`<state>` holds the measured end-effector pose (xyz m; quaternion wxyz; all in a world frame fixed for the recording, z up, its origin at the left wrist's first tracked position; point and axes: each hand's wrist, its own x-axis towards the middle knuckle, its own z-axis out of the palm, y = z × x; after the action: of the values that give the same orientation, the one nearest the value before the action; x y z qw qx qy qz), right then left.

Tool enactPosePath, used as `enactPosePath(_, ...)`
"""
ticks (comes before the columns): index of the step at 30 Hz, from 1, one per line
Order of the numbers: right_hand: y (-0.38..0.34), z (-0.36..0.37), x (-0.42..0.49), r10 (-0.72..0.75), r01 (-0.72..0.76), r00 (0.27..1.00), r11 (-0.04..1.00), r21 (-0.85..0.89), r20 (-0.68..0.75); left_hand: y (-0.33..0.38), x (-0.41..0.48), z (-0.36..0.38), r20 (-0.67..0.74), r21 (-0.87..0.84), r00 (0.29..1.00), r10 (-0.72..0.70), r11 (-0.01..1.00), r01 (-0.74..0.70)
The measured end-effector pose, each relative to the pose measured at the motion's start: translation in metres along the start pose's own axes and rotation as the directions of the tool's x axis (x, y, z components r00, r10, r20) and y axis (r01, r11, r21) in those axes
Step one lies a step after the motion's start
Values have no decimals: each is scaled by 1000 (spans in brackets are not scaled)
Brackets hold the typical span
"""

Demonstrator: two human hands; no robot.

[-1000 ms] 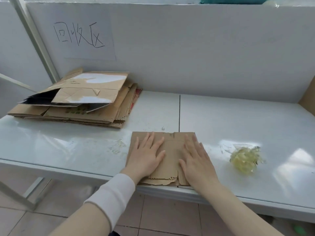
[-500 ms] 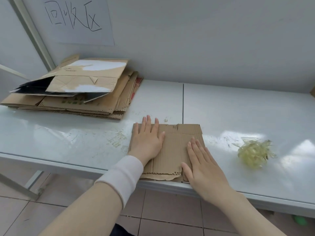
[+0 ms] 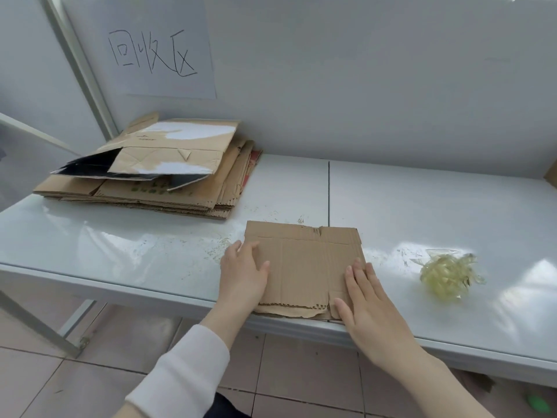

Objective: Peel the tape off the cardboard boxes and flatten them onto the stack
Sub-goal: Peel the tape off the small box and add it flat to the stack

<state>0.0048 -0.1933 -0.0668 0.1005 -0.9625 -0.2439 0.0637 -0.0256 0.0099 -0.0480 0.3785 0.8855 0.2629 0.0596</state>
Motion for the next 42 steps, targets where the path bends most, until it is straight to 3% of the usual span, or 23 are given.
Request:
enactPosePath(2, -2, -2, -2, 5, -6, 1000, 996, 88, 13, -1, -5, -15, 94, -349, 992, -86, 930, 114)
enactPosePath(4, -7, -10, -5, 47, -58, 998, 964, 258, 50, -5, -12, -30, 157, -517, 986, -64, 845, 137)
enactPosePath(7, -22, -25, -1, 150, -114, 989, 730, 674, 4, -7, -12, -62, 33, -667, 999, -10, 745, 29)
enactPosePath(9, -42, -41, 14, 186, -61, 982, 509, 858, -41, -12, 4, -89, -74, -713, 997, -2, 700, -52)
enactPosePath(12, -83, -58, 56, 161, 40, 984, 247, 968, -82, -26, 34, -130, -172, -737, 985, 9, 662, -135)
enactPosePath(15, -131, -69, 109, 158, 98, 981, 88, 991, -111, -45, 62, -162, -271, -689, 962, 39, 690, -222)
enactPosePath(17, -164, -79, 149, 160, 128, 977, 64, 990, -137, -56, 93, -187, -397, -551, 914, 83, 775, -309)
enactPosePath(19, -197, -89, 188, 136, 174, 973, 101, 979, -187, -61, 138, -216, -504, -364, 857, 106, 874, -322)
enactPosePath(20, -212, -93, 206, 122, 200, 967, 171, 965, -222, -61, 162, -231, -534, -285, 839, 107, 911, -297)
enactPosePath(23, -247, -93, 253, 61, 225, 950, 542, 810, -305, -58, 222, -264, -561, -105, 825, 59, 984, -142)
enactPosePath(25, -260, -86, 276, 9, 187, 959, 734, 653, -285, -63, 249, -268, -522, -46, 853, 7, 998, -36)
enactPosePath(28, -264, -71, 301, -47, 98, 979, 961, 260, -196, -87, 274, -248, -392, 215, 920, -27, 969, 120)
enactPosePath(31, -257, -52, 310, -136, 132, 981, 991, -36, -135, -107, 280, -221, -263, 287, 962, -68, 947, 145)
enactPosePath(35, -242, -28, 305, -245, 248, 966, 968, 30, -82, -117, 276, -197, -253, 390, 967, -27, 912, 128)
enactPosePath(42, -242, -30, 305, -280, 284, 958, 957, -63, 70, -105, 265, -184, -99, 546, 995, 18, 837, 40)
